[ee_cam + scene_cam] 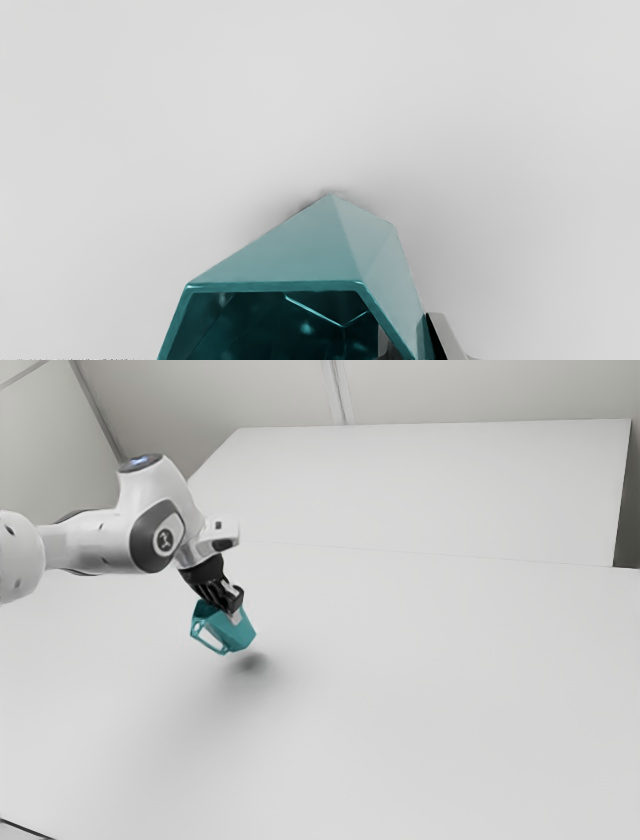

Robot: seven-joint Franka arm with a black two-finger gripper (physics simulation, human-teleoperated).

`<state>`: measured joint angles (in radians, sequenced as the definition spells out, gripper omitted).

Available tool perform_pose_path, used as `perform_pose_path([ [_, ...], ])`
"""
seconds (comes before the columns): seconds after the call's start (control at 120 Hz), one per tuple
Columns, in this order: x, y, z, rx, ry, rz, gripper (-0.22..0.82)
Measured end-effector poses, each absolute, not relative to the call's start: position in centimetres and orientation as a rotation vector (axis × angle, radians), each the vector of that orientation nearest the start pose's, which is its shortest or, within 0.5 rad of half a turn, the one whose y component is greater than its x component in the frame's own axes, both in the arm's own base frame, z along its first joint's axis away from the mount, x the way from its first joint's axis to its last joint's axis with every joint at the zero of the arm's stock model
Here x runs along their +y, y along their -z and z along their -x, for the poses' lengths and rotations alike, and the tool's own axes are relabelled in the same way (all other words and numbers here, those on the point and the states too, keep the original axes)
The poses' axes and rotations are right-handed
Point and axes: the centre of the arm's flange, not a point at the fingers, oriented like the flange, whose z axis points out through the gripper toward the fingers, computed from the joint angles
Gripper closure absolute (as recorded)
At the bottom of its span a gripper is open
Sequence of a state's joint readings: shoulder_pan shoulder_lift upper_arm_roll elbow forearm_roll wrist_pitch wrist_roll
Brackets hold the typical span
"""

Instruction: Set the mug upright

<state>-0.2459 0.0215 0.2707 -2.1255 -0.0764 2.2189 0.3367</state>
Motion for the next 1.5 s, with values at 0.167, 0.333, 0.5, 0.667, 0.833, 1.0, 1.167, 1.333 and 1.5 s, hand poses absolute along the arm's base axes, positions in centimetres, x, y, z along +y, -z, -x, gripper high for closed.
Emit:
perform_pose_path([
  [0.167,1.2,-39.6,-55.5,0.374,0.111,3.135,0.77],
  [0.333,1.4,-38.7,-55.7,0.320,0.095,3.135,0.77],
  [0.5,1.6,-38.0,-56.0,0.274,0.083,3.135,0.77],
  [0.667,1.5,-37.5,-56.1,0.243,0.073,3.139,0.77],
  [0.833,1.5,-37.1,-56.1,0.216,0.064,3.147,0.75],
  [1.0,1.5,-36.7,-56.2,0.200,0.064,3.154,0.69],
  [1.167,1.8,-36.6,-56.3,0.184,0.067,3.157,0.65],
  [1.333,1.9,-39.8,-57.3,0.185,0.162,3.153,0.52],
  [1.5,2.5,-44.9,-58.2,0.192,0.295,3.138,0.31],
])
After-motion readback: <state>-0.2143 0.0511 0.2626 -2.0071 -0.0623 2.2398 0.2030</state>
